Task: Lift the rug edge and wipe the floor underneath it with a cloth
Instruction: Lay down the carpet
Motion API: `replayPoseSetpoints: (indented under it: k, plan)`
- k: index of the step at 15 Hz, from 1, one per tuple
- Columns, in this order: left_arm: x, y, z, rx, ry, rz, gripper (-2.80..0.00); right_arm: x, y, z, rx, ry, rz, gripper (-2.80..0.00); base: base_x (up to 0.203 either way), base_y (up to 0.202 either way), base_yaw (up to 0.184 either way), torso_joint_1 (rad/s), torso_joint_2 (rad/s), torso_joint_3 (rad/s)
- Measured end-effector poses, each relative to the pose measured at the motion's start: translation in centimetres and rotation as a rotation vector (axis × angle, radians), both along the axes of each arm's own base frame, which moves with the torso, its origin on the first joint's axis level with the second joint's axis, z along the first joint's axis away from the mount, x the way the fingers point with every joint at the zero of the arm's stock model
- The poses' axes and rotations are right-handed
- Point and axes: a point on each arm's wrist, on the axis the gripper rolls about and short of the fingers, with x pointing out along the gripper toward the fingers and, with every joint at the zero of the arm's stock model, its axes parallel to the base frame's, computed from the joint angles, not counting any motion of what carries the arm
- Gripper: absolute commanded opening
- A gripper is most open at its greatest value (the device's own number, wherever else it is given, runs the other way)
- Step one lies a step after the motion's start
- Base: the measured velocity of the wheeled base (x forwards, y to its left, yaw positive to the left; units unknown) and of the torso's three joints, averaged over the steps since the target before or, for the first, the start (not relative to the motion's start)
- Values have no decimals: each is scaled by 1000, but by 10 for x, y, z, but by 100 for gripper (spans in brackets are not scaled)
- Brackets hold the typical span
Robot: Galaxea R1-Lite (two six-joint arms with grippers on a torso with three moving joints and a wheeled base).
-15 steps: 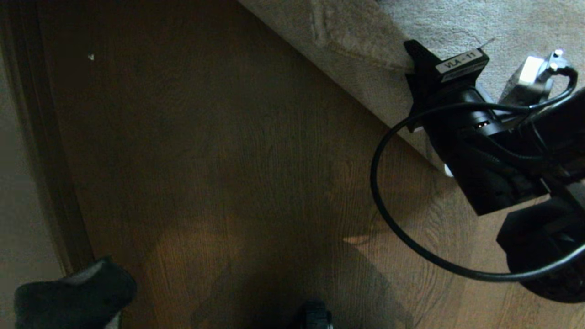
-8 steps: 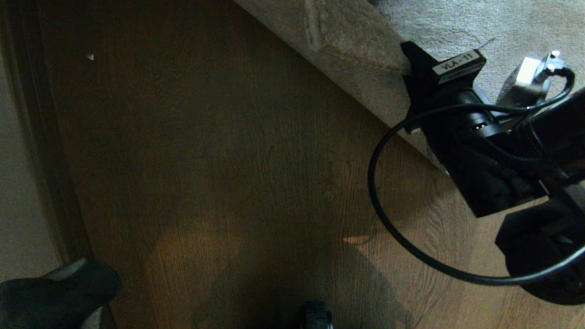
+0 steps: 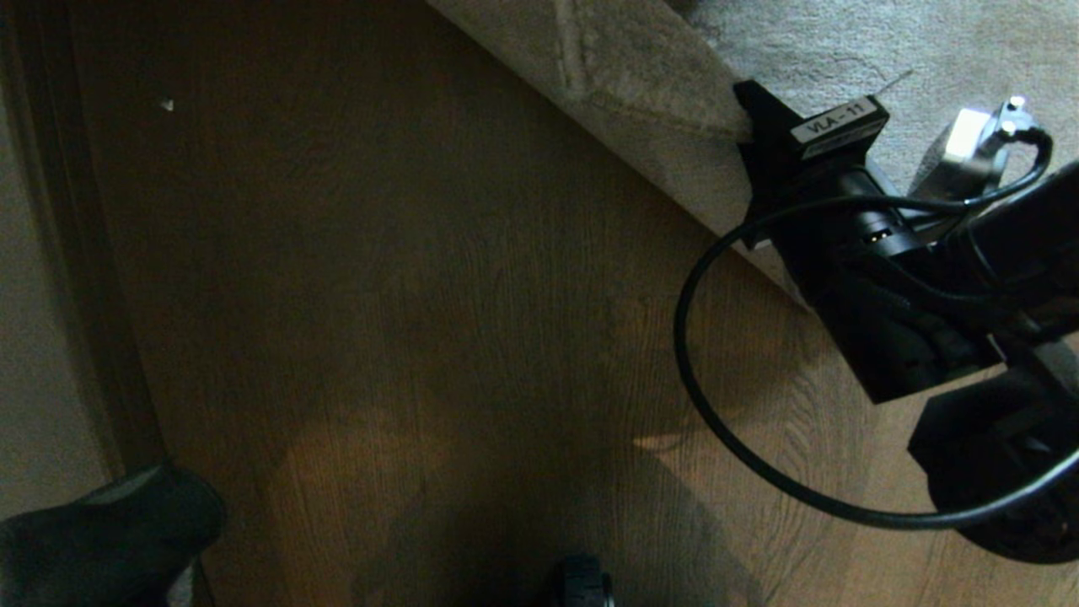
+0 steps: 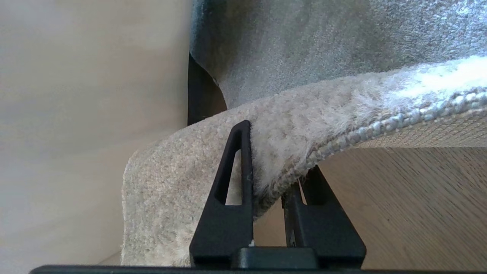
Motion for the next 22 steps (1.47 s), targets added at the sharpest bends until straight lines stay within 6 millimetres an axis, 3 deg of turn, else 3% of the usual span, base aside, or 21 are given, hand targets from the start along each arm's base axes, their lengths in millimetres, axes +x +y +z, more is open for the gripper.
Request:
replayPoseSetpoints:
  k: [18, 22]
  plan:
    - [0, 0, 0, 0, 0, 3, -280, -16, 19, -2, -3, 6, 86, -280, 0, 0, 0, 0, 0, 0]
    - [0, 0, 0, 0, 0, 3, -280, -17, 19, -10, -24, 30, 92, -280, 0, 0, 0, 0, 0, 0]
